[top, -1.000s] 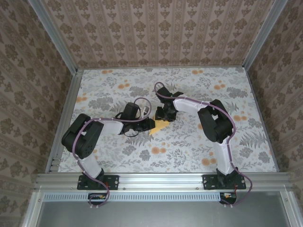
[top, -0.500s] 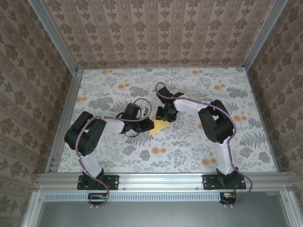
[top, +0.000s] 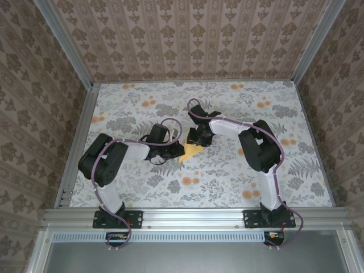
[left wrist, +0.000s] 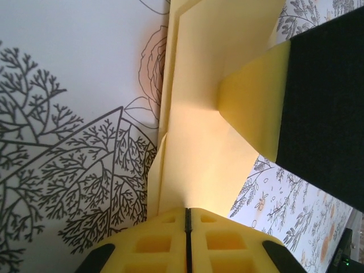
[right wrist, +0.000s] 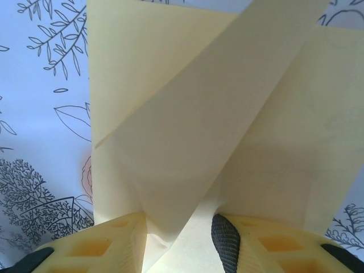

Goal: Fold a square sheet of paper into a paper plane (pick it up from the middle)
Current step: Fourth fold the wing at the center of the table.

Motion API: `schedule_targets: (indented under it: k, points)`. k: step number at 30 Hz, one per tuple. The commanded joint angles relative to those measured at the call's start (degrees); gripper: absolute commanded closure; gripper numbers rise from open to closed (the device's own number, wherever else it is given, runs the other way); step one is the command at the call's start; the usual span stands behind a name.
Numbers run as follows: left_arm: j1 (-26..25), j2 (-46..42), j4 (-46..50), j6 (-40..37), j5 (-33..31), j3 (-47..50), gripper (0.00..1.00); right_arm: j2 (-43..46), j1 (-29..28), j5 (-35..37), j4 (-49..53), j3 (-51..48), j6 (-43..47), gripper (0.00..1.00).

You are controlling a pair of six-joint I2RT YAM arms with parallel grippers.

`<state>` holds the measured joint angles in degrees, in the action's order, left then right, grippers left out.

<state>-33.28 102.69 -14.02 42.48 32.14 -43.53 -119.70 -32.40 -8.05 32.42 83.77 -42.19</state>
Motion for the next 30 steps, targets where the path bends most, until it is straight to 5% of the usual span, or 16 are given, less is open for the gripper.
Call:
schedule_targets:
  k: [1,15,22,30]
  points:
    - [0.47,1.35,2.56,-0.14,-0.29,-0.85,0.92,-3.69,1.2,3.51,3.47,-4.49,0.26,0.57]
    - [0.49,1.58,3.27,-0.38,-0.24,-0.93,0.92,0.01,1.47,-1.63,2.1,-3.59,5.6,0.53]
    - [0.49,1.79,4.42,-0.86,-0.32,-0.94,0.92,9.07,2.76,-8.3,-8.2,-8.1,6.57,0.51]
    - [0.42,2.2,4.45,-0.83,-0.15,-0.99,0.93,12.67,3.29,-15.6,-17.46,-12.67,5.83,0.63]
